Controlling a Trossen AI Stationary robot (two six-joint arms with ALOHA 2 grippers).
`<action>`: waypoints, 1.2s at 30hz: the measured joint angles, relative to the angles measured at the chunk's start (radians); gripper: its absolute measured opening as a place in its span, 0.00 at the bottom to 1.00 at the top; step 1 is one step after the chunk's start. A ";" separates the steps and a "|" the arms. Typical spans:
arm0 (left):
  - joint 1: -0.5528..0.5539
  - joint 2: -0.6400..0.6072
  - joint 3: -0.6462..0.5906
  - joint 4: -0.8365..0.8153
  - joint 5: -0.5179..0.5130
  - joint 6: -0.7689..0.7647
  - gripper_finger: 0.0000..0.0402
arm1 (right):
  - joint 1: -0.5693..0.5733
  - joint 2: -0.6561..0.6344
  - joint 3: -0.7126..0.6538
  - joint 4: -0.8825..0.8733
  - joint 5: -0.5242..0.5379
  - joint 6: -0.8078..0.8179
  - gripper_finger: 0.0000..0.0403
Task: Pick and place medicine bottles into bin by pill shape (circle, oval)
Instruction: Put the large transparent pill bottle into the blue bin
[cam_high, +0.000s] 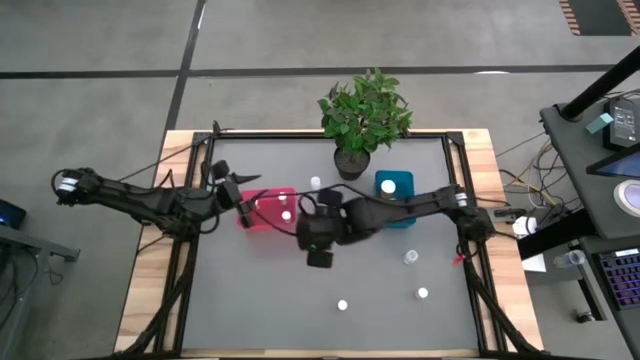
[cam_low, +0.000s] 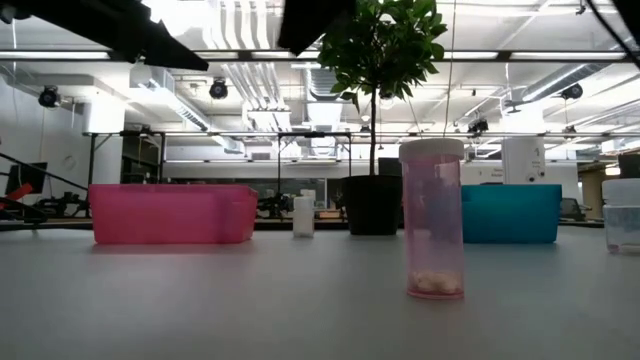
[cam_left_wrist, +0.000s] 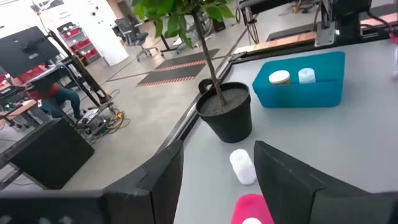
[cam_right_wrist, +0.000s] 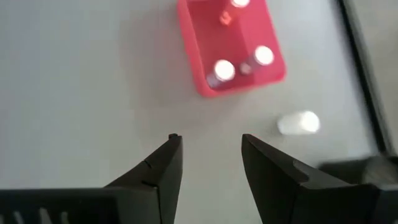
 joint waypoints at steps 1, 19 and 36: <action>0.000 0.005 0.000 0.006 0.003 0.000 0.44 | 0.019 -0.024 -0.030 0.000 0.028 0.019 0.38; 0.000 0.171 0.005 0.249 0.016 0.008 0.44 | 0.284 -0.544 -0.777 0.391 0.332 0.156 0.37; 0.000 0.439 0.003 0.565 0.021 -0.029 0.44 | 0.159 -0.939 -1.461 1.316 0.070 -0.291 0.37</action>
